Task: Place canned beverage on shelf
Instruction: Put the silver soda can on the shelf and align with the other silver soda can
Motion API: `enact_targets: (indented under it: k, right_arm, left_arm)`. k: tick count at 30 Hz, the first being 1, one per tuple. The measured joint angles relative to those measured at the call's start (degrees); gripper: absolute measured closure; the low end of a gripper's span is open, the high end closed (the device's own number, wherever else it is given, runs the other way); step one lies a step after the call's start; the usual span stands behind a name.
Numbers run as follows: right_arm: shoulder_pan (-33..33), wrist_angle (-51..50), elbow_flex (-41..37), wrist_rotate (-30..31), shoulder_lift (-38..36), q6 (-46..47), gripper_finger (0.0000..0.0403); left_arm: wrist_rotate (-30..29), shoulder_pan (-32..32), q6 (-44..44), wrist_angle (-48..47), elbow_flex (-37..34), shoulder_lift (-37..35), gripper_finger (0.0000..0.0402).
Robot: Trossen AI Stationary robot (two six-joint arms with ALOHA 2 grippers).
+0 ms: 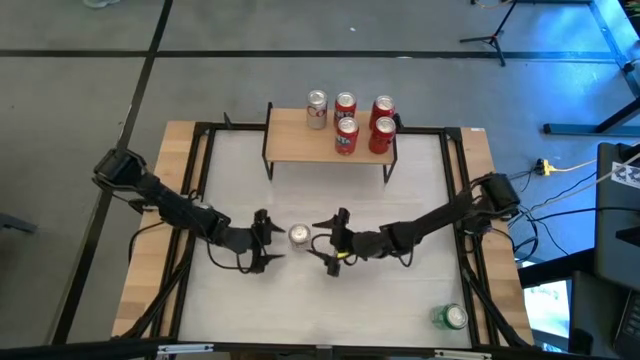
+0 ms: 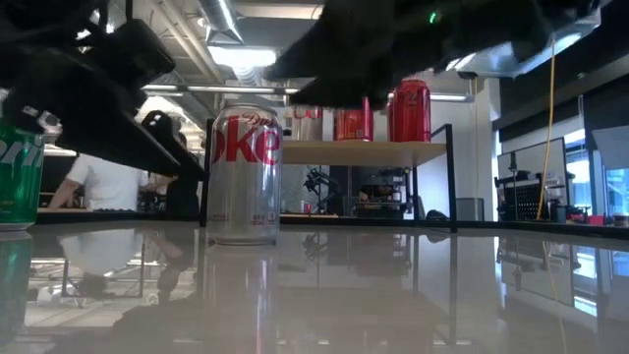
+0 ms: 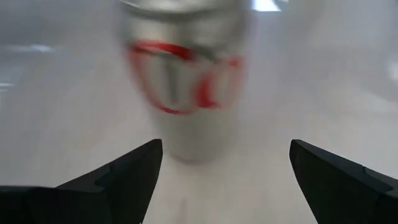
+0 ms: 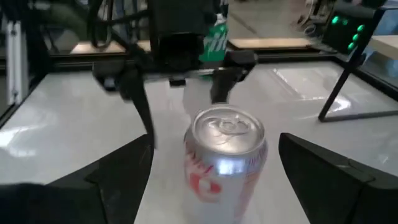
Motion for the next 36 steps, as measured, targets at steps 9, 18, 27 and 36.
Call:
enact_targets:
  k: [9,18,27,36]
  right_arm:
    - [-2.03,0.74,-0.07,-2.0,5.81,-3.36,0.0059]
    - [-2.96,-9.02,-0.07,5.1,3.41,-5.51,0.0059]
    - [-1.36,-13.34,-0.07,2.43,-3.92,-0.12,0.0059]
    - [-1.61,7.48,-0.07,4.59,4.19,-0.61,0.0059]
  left_arm:
    - [10.41,3.89,9.5,4.35,-0.02,1.05,0.006]
    - [19.37,4.57,9.02,6.6,-0.02,1.06,0.006]
    - [17.87,3.04,4.64,4.78,-0.02,1.06,0.006]
    - [2.51,3.08,4.07,2.01,-0.04,1.06,0.006]
